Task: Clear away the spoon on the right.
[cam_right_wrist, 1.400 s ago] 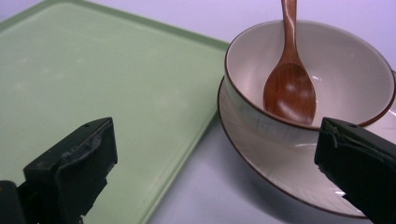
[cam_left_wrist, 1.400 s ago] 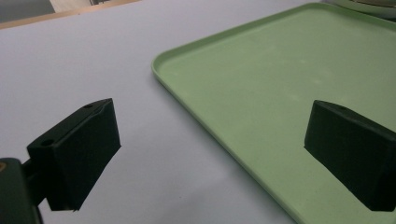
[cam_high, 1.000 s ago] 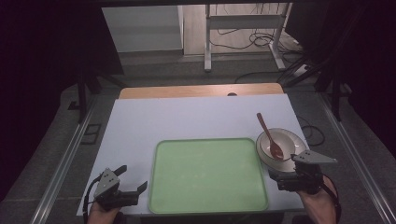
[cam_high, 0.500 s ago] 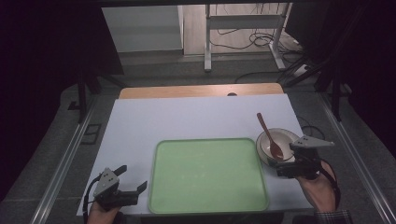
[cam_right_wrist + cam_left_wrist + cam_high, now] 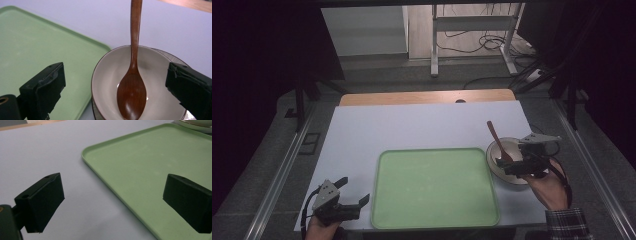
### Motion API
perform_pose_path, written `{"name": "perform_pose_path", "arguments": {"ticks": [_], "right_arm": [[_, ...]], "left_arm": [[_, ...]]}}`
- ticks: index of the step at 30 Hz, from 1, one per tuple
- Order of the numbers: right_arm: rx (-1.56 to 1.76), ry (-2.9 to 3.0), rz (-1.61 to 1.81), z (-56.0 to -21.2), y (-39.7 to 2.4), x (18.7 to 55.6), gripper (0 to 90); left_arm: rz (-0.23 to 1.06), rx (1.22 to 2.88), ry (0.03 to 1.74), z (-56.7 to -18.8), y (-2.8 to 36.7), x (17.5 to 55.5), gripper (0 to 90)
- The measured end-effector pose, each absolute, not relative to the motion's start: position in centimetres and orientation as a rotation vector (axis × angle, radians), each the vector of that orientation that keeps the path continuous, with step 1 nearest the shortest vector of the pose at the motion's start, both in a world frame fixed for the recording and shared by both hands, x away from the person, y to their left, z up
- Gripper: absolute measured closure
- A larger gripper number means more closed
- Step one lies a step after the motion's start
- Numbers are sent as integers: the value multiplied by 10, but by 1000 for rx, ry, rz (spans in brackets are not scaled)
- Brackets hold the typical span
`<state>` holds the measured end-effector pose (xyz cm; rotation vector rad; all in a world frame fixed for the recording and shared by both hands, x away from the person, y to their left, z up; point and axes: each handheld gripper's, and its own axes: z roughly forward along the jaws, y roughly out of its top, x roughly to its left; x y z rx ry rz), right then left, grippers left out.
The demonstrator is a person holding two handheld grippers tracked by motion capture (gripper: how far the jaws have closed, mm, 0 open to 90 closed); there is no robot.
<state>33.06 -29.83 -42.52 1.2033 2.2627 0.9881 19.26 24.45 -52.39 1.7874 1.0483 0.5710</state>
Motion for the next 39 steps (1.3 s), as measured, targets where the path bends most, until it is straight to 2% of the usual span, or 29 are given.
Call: {"name": "perform_pose_path", "arguments": {"ticks": [8,9,10,11,14,16,19,20,21,27,34,39], "right_arm": [[1253,2263,964,-426,-295,347,35],[1254,2267,942,-426,-294,351,74],[1254,2267,942,-426,-294,351,74],[1258,2267,924,-426,-292,354,132],[1263,2263,903,-425,-291,359,216],[1261,2262,893,-425,-291,362,241],[1262,2275,858,-422,-291,371,360],[1262,2275,858,-422,-291,371,360],[1259,2278,849,-422,-291,376,425],[1246,2290,845,-424,-287,386,507],[1241,2310,827,-428,-277,403,524],[1246,2323,767,-434,-271,415,601]], "left_arm": [[570,1789,1049,-524,244,193,31],[570,1789,1048,-524,244,193,32],[570,1789,1048,-524,244,193,32],[570,1790,1048,-524,244,193,32],[570,1789,1047,-524,244,193,32],[570,1790,1047,-524,244,193,32],[569,1790,1047,-524,244,193,32],[569,1790,1047,-524,244,193,32],[569,1789,1047,-524,244,193,32],[569,1789,1046,-524,244,193,32],[567,1788,1045,-524,245,193,32],[567,1788,1044,-524,245,193,32]]}}
